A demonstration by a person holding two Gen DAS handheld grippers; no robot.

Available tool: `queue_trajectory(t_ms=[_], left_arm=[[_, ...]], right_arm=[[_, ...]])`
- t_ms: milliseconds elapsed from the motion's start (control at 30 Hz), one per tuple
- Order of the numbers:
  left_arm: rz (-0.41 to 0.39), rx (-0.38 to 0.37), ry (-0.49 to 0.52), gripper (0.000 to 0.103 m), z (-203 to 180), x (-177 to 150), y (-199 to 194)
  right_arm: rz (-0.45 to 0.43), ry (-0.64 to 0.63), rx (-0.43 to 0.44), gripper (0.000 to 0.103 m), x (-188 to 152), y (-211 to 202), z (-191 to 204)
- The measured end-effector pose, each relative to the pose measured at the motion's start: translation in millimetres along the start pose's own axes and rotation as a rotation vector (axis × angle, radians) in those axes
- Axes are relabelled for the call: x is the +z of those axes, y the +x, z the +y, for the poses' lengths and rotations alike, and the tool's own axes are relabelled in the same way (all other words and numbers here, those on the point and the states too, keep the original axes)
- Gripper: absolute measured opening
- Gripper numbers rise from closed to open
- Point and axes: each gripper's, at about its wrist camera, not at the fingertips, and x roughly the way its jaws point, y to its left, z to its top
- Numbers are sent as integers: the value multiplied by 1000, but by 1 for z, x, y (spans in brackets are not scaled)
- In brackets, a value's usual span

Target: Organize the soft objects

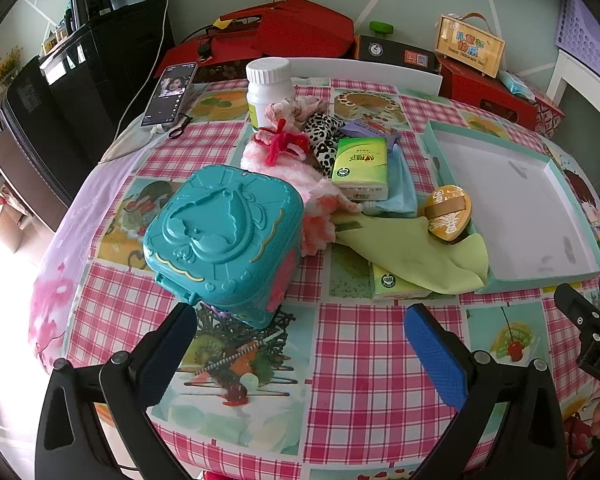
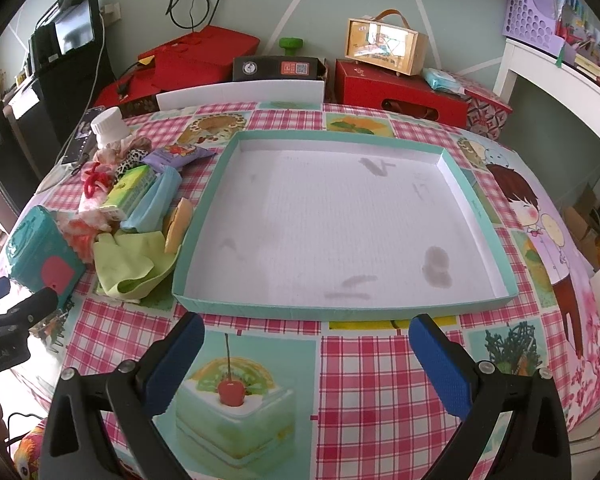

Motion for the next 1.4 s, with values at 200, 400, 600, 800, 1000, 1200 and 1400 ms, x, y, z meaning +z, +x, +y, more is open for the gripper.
queue_trajectory(t_ms=[200, 400, 600, 800, 1000, 1200, 1400], left_arm=[[0, -1, 0, 103, 0, 0, 0], [0, -1, 3, 103, -2, 0, 0], [0, -2, 7, 103, -3, 0, -1], [3, -8, 9, 103, -4, -1, 0], [2, -13, 14, 103, -3, -1, 0], [2, -15, 17, 103, -3, -1, 0], [2, -14, 17, 103, -3, -1, 0]], right_arm=[[4, -1, -1, 103, 0, 1, 0], [12, 1, -2, 103, -1, 3, 0], [16, 0, -3, 103, 0, 3, 1], [16, -1, -3, 103, -1, 4, 1], [16, 0, -3, 103, 0, 3, 0], [17, 0, -3, 103, 0, 3, 0], [18, -2, -3, 103, -1, 4, 1]])
